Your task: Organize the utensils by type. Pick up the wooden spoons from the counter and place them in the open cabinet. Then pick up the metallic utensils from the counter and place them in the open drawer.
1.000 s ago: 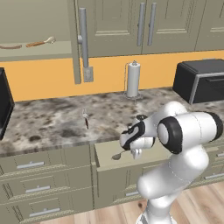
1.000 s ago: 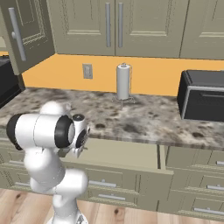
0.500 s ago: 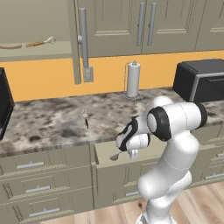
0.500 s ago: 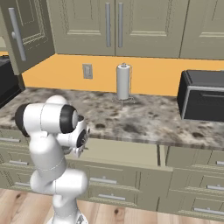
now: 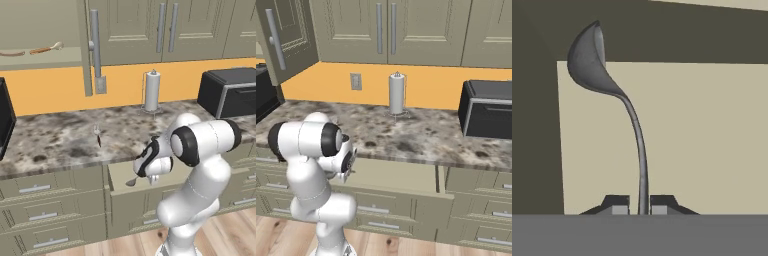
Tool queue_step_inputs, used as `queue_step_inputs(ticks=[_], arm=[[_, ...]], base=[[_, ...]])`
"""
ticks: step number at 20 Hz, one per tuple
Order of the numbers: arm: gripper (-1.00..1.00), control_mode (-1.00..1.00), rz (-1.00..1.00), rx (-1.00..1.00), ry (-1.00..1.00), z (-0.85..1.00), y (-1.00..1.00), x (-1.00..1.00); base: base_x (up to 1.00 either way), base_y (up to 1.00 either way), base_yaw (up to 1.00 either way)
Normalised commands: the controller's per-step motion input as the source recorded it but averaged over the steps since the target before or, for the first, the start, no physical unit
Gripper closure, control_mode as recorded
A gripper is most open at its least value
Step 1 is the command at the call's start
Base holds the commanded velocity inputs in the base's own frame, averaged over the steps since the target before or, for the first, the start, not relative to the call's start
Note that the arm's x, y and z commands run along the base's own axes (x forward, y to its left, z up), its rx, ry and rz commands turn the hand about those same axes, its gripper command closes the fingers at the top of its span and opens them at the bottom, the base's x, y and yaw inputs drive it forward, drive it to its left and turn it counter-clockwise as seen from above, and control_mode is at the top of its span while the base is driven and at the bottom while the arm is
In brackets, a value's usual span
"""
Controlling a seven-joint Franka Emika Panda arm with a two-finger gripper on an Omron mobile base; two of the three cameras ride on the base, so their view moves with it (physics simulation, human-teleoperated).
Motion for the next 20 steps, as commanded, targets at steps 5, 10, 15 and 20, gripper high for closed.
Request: queue_step_inputs(ticks=[5,10,15,20], arm=[[1.00,-1.00,0.01,0.00,-0.02,-0.23,0.00,-0.43],[1.00,-1.00,0.02,0.10,-0.02,0.56,-0.10,-0.42],[1.00,-1.00,0.00,0.14,-0.01,0.96,-0.25,-0.08],[1.00,-1.00,0.03,0.06,0.08,0.47,-0.14,0.45]], base=[[0.00,0.00,0.00],[0.00,0.00,0.00],[0.00,0.00,0.00],[0.00,0.00,0.00]])
